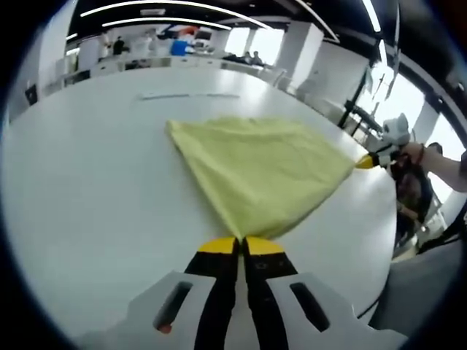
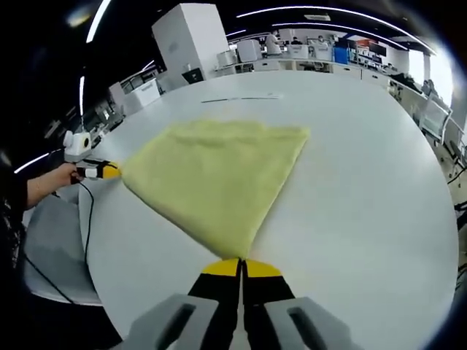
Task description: Fold the garment on the visible template until the final outline fits inside the template.
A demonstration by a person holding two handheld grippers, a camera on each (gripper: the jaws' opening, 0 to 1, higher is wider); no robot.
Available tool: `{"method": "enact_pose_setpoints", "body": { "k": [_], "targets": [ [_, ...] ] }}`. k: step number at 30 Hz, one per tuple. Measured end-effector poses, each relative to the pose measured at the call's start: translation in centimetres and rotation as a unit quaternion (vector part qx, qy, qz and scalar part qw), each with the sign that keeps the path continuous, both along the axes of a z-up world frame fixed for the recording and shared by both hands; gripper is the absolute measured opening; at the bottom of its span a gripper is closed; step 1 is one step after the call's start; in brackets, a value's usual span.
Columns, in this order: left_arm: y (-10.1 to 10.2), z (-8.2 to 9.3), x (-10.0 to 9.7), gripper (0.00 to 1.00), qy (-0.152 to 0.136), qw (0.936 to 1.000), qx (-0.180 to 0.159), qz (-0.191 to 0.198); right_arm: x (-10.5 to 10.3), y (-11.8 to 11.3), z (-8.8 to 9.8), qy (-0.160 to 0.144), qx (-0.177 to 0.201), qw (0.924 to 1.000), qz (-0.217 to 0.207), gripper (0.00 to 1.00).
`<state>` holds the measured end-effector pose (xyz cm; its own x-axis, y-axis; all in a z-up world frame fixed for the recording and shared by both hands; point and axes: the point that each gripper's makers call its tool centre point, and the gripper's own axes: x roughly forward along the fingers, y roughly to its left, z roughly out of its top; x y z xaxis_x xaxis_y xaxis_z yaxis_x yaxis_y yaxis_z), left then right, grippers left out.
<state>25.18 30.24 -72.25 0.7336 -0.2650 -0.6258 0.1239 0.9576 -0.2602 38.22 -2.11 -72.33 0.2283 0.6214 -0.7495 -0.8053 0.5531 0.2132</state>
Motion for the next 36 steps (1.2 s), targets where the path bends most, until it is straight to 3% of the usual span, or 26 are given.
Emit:
{"method": "enact_pose_setpoints", "body": {
  "k": [4,6,9,13,15,18,29,36],
  "targets": [
    [0.2,-0.1,0.0,0.05,0.0,1.0,0.004,0.006,0.6,-0.2,-0.3,-0.012,-0.011,0.9998,-0.007,0.0],
    [0.4,-0.5,-0.4,0.08,0.01,0.9998,0.016,0.005,1.0,-0.3,-0.3,-0.022,-0.014,0.9996,-0.015,0.07],
    [0.8,0.0,-0.6,0.2,0.0,0.9997,0.019,0.017,1.4,-0.3,0.2,-0.03,-0.007,0.9993,-0.023,0.16],
    [0.7,1.2,-0.8,0.36,-0.012,0.9995,0.016,0.024,1.8,0.1,1.4,-0.049,0.01,0.9981,-0.038,0.45],
    [0.6,1.8,-0.8,0.43,-0.019,0.9994,0.017,0.024,1.5,0.4,2.1,-0.048,0.017,0.9981,-0.035,0.53],
    [0.4,3.1,-1.0,0.48,-0.03,0.9991,0.014,0.026,0.8,0.7,3.0,-0.053,0.022,0.9979,-0.031,0.54],
    [-0.2,7.3,-2.0,0.73,-0.066,0.9964,0.009,0.052,-1.0,2.1,7.6,-0.086,0.069,0.9934,-0.033,0.72],
    [-1.0,9.2,-3.0,0.86,-0.075,0.9956,0.003,0.056,-2.5,3.2,10.6,-0.098,0.095,0.9899,-0.038,0.88]
  ]
}}
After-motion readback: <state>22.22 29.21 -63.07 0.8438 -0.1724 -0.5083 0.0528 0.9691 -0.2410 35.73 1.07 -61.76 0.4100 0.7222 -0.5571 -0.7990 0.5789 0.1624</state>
